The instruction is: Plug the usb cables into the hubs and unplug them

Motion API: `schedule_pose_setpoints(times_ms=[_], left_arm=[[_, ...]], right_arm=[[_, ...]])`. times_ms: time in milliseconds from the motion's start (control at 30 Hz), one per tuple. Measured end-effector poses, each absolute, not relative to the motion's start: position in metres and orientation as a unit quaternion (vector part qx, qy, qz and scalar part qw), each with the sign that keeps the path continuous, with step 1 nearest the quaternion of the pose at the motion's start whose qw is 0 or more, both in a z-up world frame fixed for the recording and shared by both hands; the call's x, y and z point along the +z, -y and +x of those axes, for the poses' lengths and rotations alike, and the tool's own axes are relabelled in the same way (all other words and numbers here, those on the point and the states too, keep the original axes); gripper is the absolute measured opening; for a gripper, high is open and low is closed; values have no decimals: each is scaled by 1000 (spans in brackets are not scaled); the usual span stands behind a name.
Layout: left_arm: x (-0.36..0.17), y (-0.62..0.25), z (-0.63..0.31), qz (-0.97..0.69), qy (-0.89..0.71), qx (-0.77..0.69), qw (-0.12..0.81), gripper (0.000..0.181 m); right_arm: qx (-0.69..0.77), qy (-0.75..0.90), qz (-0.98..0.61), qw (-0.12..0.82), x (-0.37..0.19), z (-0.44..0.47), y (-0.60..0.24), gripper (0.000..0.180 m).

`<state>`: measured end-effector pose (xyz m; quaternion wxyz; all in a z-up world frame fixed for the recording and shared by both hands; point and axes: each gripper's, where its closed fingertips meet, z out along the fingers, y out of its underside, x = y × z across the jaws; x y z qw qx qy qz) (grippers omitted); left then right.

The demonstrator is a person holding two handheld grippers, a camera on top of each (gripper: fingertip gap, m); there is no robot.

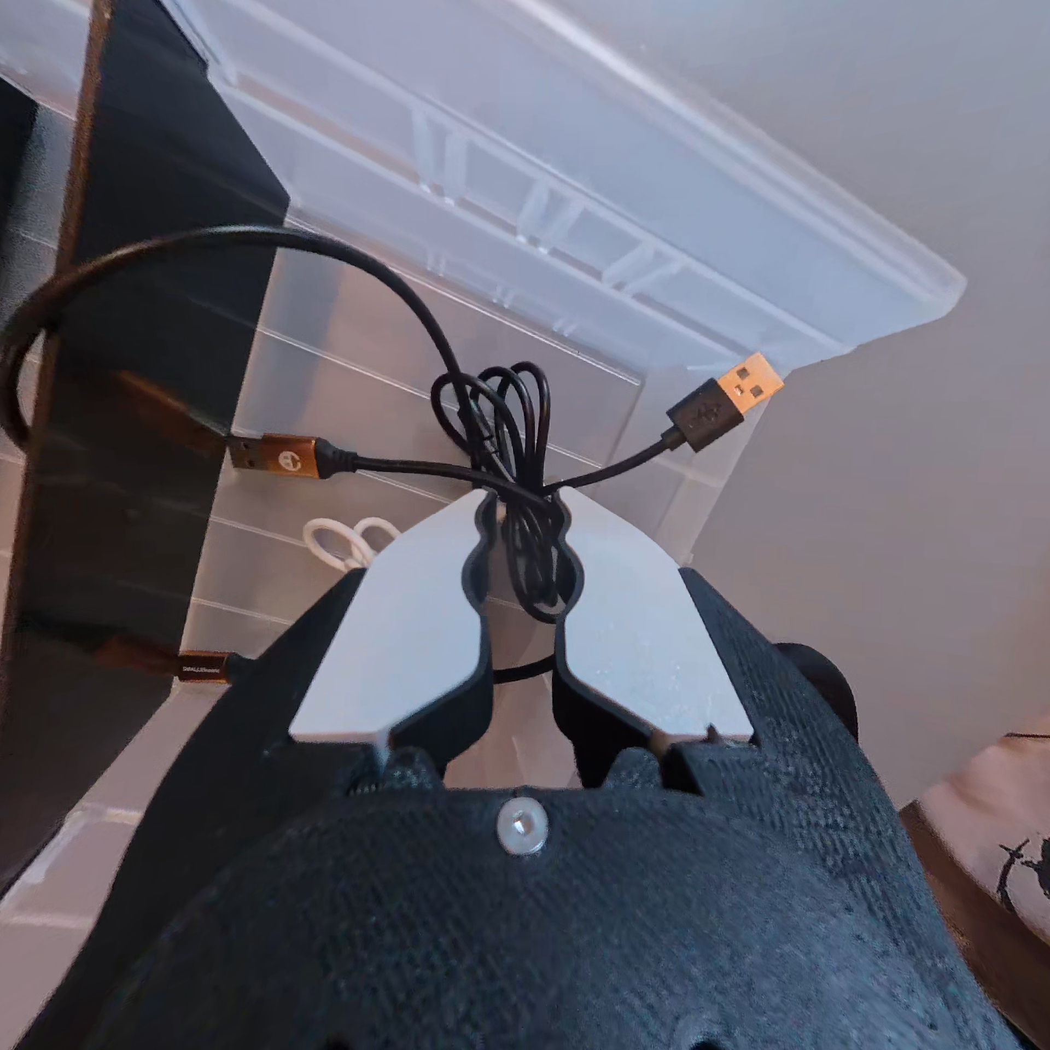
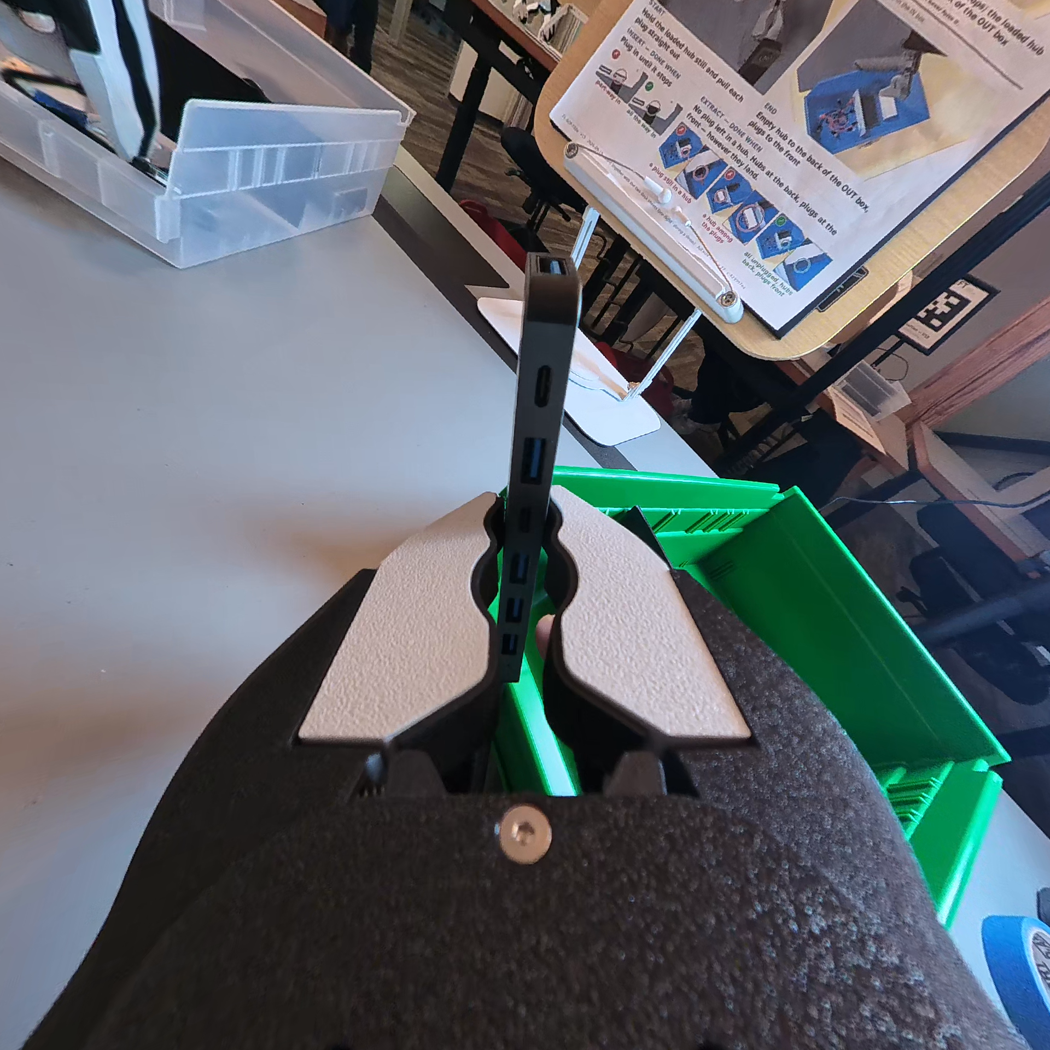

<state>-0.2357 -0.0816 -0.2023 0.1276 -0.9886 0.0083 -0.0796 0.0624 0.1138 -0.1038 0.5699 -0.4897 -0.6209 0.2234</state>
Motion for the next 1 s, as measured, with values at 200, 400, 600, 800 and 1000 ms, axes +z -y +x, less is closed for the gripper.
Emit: schedule_pose_setpoints(times_ms=[200,400,600,800,1000], left_arm=[[-203,82,-230,-988,-9,-91,127,14],[-207,88,-227,-984,17,-132,122,20],[-204,94,-230,-985,9,-117,124,9],[-151,95,-238,-975,-23,-77,208,5],[-45,98,-233,-930,-100,47,350,5]], right_arm=[[223,622,-490,569,-105,62,-113,12],[225,619,-493,568,-105,63,-115,11],[224,617,-493,571,-103,64,-116,12],[227,616,-494,570,-104,63,-116,12],[226,619,-495,566,-107,61,-115,12]])
